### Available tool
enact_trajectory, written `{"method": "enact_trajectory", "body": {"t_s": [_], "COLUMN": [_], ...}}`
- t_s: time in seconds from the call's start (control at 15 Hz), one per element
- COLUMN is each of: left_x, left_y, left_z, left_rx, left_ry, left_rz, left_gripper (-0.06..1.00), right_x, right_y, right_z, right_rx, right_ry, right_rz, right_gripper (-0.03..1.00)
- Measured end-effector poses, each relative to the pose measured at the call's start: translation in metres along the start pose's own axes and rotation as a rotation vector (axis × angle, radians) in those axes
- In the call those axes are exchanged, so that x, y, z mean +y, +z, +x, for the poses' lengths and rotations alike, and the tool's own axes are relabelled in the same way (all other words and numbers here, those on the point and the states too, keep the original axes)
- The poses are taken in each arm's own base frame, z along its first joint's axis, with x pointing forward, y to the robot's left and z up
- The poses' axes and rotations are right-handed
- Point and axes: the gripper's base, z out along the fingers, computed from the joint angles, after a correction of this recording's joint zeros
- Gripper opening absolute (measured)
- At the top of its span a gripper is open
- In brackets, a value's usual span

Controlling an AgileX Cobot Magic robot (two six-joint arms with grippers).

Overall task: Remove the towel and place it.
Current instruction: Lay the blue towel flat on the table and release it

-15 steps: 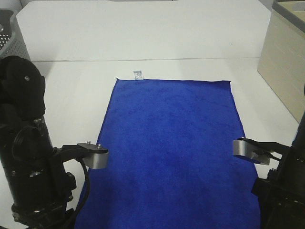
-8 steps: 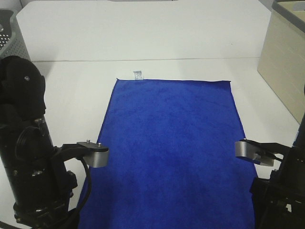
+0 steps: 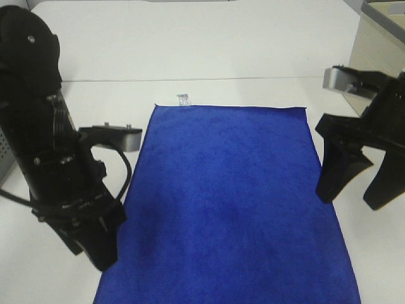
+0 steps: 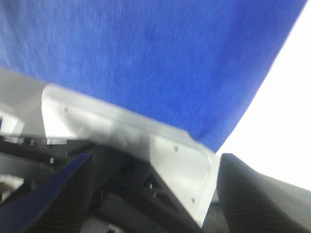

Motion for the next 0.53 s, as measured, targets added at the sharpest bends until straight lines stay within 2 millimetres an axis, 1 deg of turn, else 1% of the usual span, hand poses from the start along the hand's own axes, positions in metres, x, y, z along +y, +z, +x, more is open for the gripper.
{"method": "enact_trajectory", "body": {"t_s": [0.07,0.13,0.33,0.4,0.47,0.53], "left_x": [0.008,0.018,0.054,0.069,0.084,0.097], "left_y": [-0.013,-0.032,-0.095,-0.115,-0.130,-0.140], "left_z": [-0.007,-0.016,-0.040,-0.048,-0.056,-0.063], "left_rx": [-0.043,-0.107,-0.324,-0.388,-0.426,-0.455], "left_ry": [-0.031,-0.059,-0.158,-0.198,-0.230,-0.250], "left_rz": [-0.028,-0.053,-0.083,-0.093,-0.097,-0.103], "left_gripper": [0.52,0.52,0.52,0.52,0.52,0.52], "right_x": [0.001,0.003,0.010,0.010,0.010,0.006], "right_y": [-0.013,-0.028,-0.067,-0.074,-0.079,-0.082], "right_z": [-0.008,-0.019,-0.061,-0.079,-0.098,-0.115], "right_rx": [-0.050,-0.116,-0.277,-0.304,-0.324,-0.339], "right_ry": [0.024,0.031,0.001,-0.001,-0.010,-0.004], "right_rz": [0.038,0.073,0.132,0.162,0.184,0.189], "right_gripper": [0.70,0.70,0.70,0.70,0.70,0.70]}}
